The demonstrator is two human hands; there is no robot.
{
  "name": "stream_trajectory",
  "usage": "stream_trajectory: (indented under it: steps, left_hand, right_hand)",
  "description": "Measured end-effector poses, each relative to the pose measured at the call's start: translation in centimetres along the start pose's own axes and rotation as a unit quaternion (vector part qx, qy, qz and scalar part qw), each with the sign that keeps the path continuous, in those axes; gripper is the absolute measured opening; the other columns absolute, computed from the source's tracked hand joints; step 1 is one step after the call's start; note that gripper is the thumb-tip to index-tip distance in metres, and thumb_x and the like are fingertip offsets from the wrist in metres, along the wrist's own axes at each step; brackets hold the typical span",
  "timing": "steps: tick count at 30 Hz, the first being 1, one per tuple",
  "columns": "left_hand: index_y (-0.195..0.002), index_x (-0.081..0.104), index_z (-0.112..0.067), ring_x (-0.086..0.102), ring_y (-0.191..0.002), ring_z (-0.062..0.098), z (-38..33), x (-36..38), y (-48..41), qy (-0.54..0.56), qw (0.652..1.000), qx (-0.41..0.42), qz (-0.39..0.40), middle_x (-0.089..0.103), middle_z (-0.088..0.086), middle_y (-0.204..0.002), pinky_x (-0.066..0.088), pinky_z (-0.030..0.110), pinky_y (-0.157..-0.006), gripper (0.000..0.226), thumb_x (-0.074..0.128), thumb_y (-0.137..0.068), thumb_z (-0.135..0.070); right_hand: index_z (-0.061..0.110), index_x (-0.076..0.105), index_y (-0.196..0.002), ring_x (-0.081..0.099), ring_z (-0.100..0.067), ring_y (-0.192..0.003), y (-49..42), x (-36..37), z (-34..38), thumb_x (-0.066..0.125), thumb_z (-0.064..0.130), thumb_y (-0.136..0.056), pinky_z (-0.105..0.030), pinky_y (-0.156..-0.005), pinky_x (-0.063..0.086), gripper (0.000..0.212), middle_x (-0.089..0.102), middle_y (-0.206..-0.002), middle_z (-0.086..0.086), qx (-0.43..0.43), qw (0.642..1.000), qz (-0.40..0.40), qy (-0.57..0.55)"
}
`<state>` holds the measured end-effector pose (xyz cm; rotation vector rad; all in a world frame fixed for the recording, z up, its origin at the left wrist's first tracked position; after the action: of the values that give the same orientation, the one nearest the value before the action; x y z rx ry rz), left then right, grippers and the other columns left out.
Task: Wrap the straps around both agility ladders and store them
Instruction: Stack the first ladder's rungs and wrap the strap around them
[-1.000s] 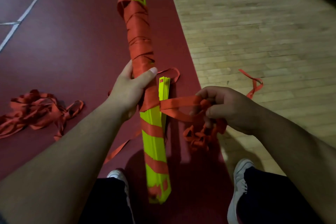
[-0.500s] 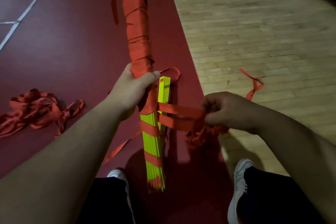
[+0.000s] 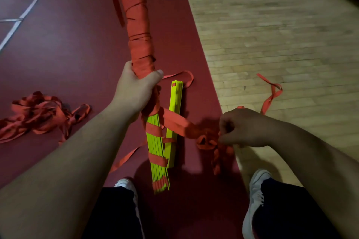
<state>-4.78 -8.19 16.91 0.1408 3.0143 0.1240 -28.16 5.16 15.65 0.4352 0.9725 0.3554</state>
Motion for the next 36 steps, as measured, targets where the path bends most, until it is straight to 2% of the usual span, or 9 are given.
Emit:
stream_trajectory:
  steps: [4, 10, 17, 20, 22, 24, 27, 33, 36]
  left_hand:
    - [-0.105, 0.052, -0.026, 0.068, -0.071, 0.027, -0.8, -0.2, 0.3, 0.007, 1.000, 0.011, -0.009, 0.063, 0.004, -0.081, 0.057, 0.049, -0.066, 0.040, 0.076, -0.073, -0.034]
    - [-0.108, 0.056, -0.023, 0.066, -0.077, 0.027, -3.9, 1.5, 2.2, 0.030, 0.994, 0.028, 0.105, 0.064, 0.006, -0.089, 0.057, 0.042, -0.071, 0.036, 0.076, -0.078, -0.023]
    - [-0.097, 0.055, -0.013, 0.065, -0.066, 0.022, -5.9, 2.0, 5.4, 0.118, 0.956, -0.008, 0.267, 0.065, 0.007, -0.079, 0.055, 0.033, -0.061, 0.034, 0.071, -0.067, -0.014]
    - [-0.100, 0.055, -0.009, 0.065, -0.065, 0.022, -6.2, 1.0, 5.9, 0.141, 0.949, -0.017, 0.282, 0.067, 0.006, -0.078, 0.055, 0.033, -0.060, 0.034, 0.066, -0.068, -0.013]
    - [-0.108, 0.055, -0.008, 0.064, -0.064, 0.022, -6.0, 0.2, 5.7, 0.166, 0.948, -0.032, 0.268, 0.068, 0.007, -0.079, 0.055, 0.031, -0.060, 0.035, 0.059, -0.073, -0.012]
    - [-0.115, 0.052, -0.006, 0.065, -0.065, 0.023, -5.7, -0.7, 5.4, 0.174, 0.950, -0.043, 0.256, 0.068, 0.009, -0.081, 0.054, 0.031, -0.059, 0.047, 0.063, -0.070, -0.013]
    - [-0.117, 0.052, -0.008, 0.066, -0.067, 0.023, -5.2, -1.9, 4.8, 0.168, 0.951, -0.049, 0.257, 0.067, 0.010, -0.084, 0.053, 0.030, -0.061, 0.057, 0.068, -0.065, -0.020]
    - [-0.101, 0.056, -0.015, 0.065, -0.062, 0.022, -4.2, -2.8, 4.0, 0.092, 0.977, -0.036, 0.189, 0.065, 0.006, -0.075, 0.054, 0.031, -0.058, 0.028, 0.070, -0.077, -0.015]
    - [-0.115, 0.052, -0.019, 0.069, -0.076, 0.030, -3.2, -3.0, 3.3, -0.030, 0.991, 0.003, 0.131, 0.065, 0.004, -0.086, 0.058, 0.048, -0.072, 0.059, 0.079, -0.068, -0.041]
  right_hand:
    - [0.032, 0.059, -0.103, 0.054, 0.003, -0.049, -0.3, 1.5, -0.1, 0.071, 0.020, -0.085, -0.015, -0.052, 0.040, 0.024, 0.060, -0.067, 0.009, 0.010, 0.999, 0.041, -0.034]
    - [0.032, 0.063, -0.102, 0.063, -0.004, -0.082, -1.8, 1.7, 0.0, 0.078, 0.031, -0.083, -0.013, -0.064, 0.044, 0.024, 0.065, -0.091, 0.011, -0.001, 0.998, -0.054, -0.033]
    - [0.035, 0.037, -0.149, 0.049, -0.011, -0.129, -5.1, 4.7, 4.8, 0.092, 0.041, -0.065, -0.025, -0.105, 0.040, 0.100, 0.051, -0.144, -0.001, -0.100, 0.992, 0.021, -0.078]
    - [0.034, 0.060, -0.125, 0.054, 0.005, -0.108, -5.3, 5.6, 8.0, 0.093, 0.015, -0.065, -0.012, -0.096, 0.042, 0.071, 0.060, -0.119, 0.009, -0.180, 0.976, 0.044, -0.117]
    - [0.038, 0.072, -0.093, 0.066, -0.007, -0.090, -5.7, 6.8, 9.5, 0.083, 0.010, -0.067, -0.037, -0.088, 0.058, 0.040, 0.070, -0.096, 0.009, -0.196, 0.964, 0.072, -0.164]
    - [0.024, 0.077, -0.093, 0.072, -0.032, -0.088, -6.3, 7.7, 9.9, 0.069, 0.019, -0.072, -0.056, -0.082, 0.056, 0.022, 0.077, -0.094, -0.004, -0.196, 0.966, 0.065, -0.156]
    - [0.009, 0.072, -0.089, 0.071, -0.034, -0.080, -6.5, 7.1, 9.1, 0.071, 0.013, -0.083, -0.052, -0.079, 0.057, 0.007, 0.076, -0.092, -0.015, -0.168, 0.967, 0.043, -0.186]
    - [0.024, 0.073, -0.087, 0.062, -0.005, -0.062, -6.0, 5.1, 6.7, 0.072, 0.048, -0.087, -0.030, -0.062, 0.048, 0.023, 0.072, -0.075, 0.002, -0.104, 0.991, 0.058, -0.065]
    - [0.035, 0.062, -0.069, 0.058, -0.002, -0.058, -5.5, 4.3, 5.6, 0.075, 0.040, -0.087, -0.027, -0.062, 0.045, 0.023, 0.066, -0.067, 0.008, -0.070, 0.996, 0.060, 0.022]
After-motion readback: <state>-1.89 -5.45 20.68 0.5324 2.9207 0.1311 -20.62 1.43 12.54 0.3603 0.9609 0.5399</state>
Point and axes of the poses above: each hand's wrist, its own y-axis away from the middle knuckle, its own x-axis out of the palm, z = x × y, the point moved 4 cm from there along -y, towards the middle knuckle
